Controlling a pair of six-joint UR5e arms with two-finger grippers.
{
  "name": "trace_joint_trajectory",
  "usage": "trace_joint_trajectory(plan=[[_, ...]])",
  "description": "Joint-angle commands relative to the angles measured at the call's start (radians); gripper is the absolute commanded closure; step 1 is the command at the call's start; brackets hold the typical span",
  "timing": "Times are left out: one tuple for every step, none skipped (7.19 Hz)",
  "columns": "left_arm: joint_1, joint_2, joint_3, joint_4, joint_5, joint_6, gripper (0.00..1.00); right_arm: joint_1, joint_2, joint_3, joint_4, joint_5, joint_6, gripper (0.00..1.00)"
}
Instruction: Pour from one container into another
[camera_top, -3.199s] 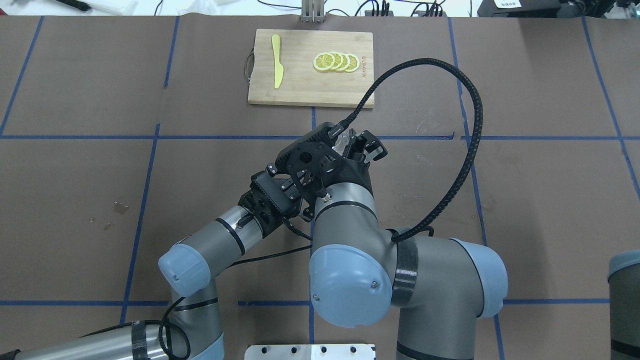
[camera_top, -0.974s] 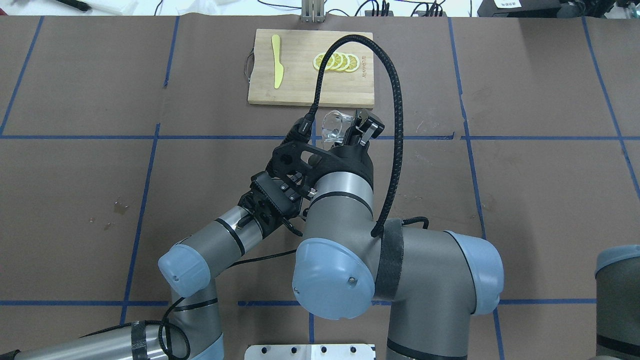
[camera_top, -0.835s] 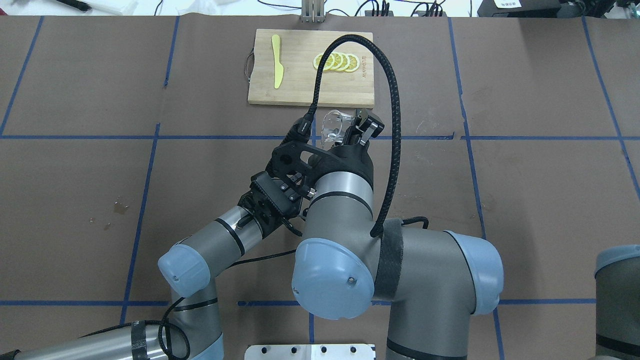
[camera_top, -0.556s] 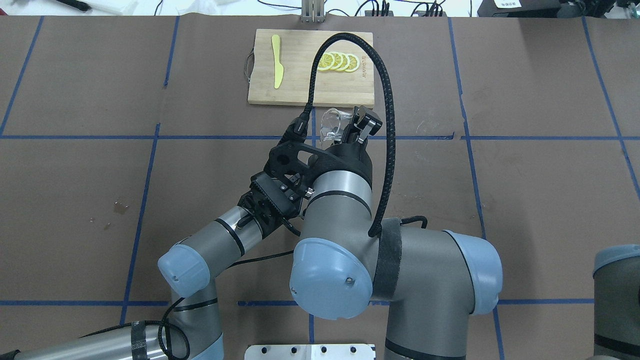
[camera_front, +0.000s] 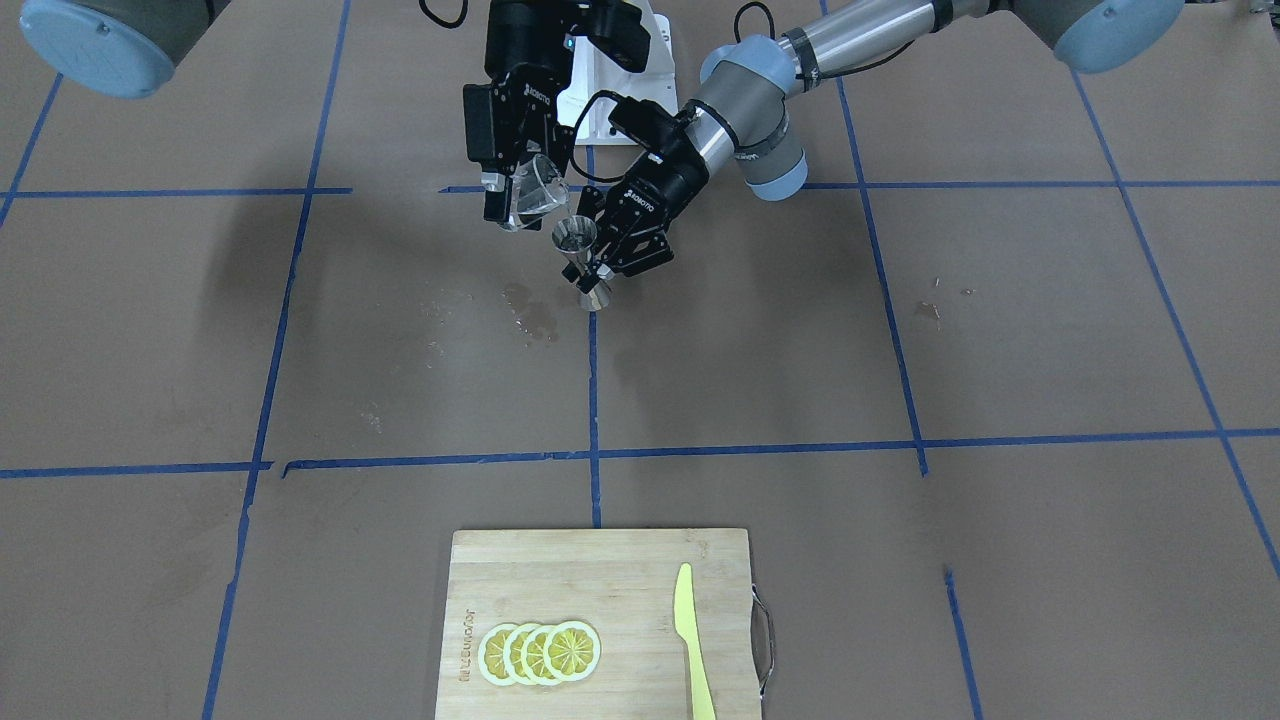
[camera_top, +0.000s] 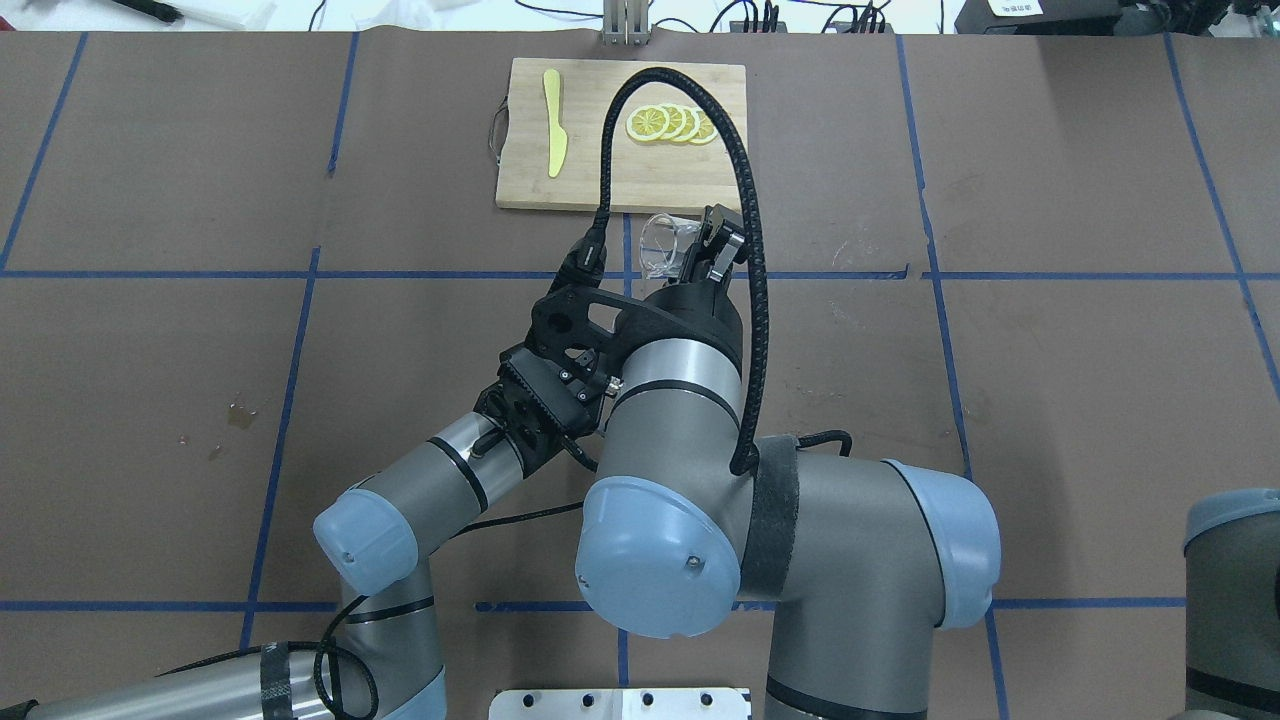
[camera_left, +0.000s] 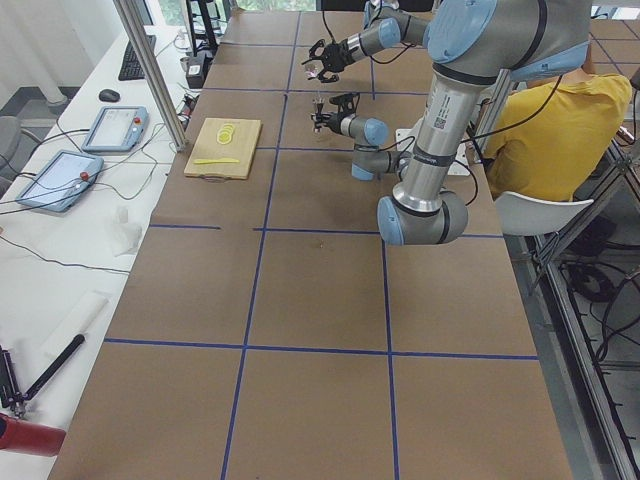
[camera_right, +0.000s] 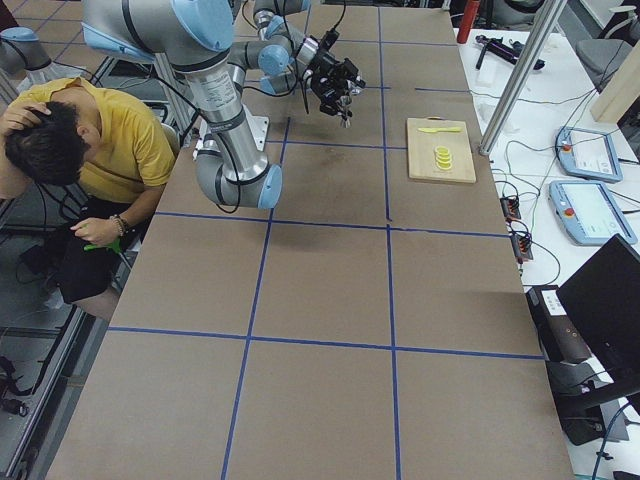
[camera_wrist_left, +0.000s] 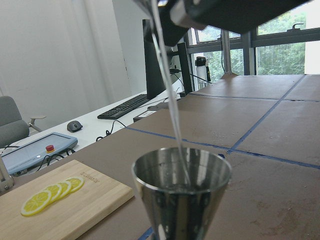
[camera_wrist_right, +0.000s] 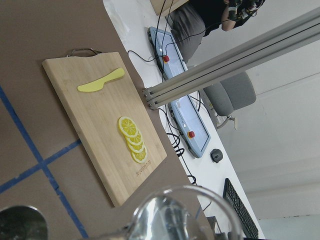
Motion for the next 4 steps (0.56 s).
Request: trace_joint_trajectory(plan=[[-0.001,0.002,0.000,-0.003,0.000,0.000,1.00,0.000,0.002,-0.002,0.002,-0.003,-0.031,1.00],[-0.001,0.003,0.000,-0.003,0.000,0.000,1.00,0.000,0.004,-0.002,0.002,-0.003,-0.059,1.00],[0.000,0.002,0.000,-0.003,0.000,0.000,1.00,0.000,0.004,-0.002,0.002,-0.008,-0.082,1.00],[0.000,0.002,0.000,-0.003,0.000,0.000,1.00,0.000,0.004,-0.002,0.002,-0.009,-0.099,1.00]])
